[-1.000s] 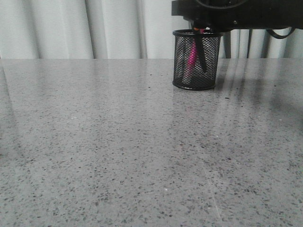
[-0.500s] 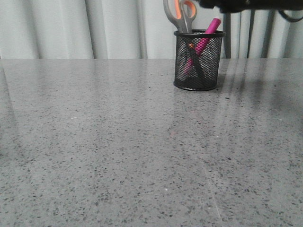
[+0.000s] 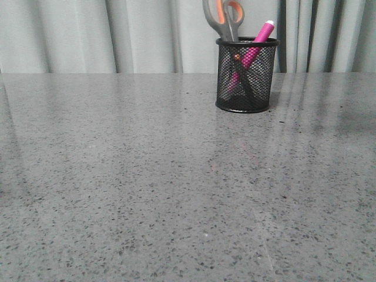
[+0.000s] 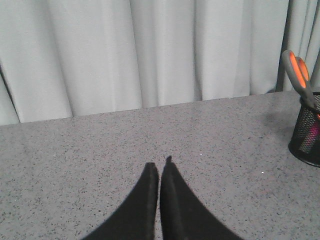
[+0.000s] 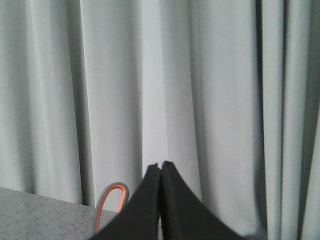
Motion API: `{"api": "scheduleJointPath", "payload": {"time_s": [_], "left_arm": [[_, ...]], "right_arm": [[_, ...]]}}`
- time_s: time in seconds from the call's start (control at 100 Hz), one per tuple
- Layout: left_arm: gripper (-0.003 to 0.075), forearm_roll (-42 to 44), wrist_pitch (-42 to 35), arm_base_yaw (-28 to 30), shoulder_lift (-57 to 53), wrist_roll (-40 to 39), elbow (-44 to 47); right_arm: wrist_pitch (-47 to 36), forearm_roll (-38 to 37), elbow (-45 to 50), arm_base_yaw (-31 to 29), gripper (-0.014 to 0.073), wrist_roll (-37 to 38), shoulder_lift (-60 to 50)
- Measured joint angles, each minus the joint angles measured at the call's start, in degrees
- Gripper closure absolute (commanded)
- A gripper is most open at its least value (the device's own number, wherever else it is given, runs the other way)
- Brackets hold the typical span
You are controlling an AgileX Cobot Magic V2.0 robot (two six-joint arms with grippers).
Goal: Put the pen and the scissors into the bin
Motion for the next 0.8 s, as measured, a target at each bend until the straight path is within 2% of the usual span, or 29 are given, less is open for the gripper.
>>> {"api": "scheduleJointPath", "payload": {"time_s": [0.23,0.55,0.8], "left_arm": [[0.0739,-0.31,-2.58,0.0,-4.67,0.0,4.34],[0.0739,-3.83,-6.97,0.0,-18.35,0.0,15.34],[0.0739,-5.91,-7.58,0.0,-27.36,-0.06,19.01]], "right_arm": [[7.12,0.0,10.8,-2.78,0.0669,-0.52,-16.93],[16.7,0.0,26.74,-3.49,0.0669,-2.83,-43.63],[24.49,0.0,33.52,-3.57,0.0669,-2.87,-56.57]]}}
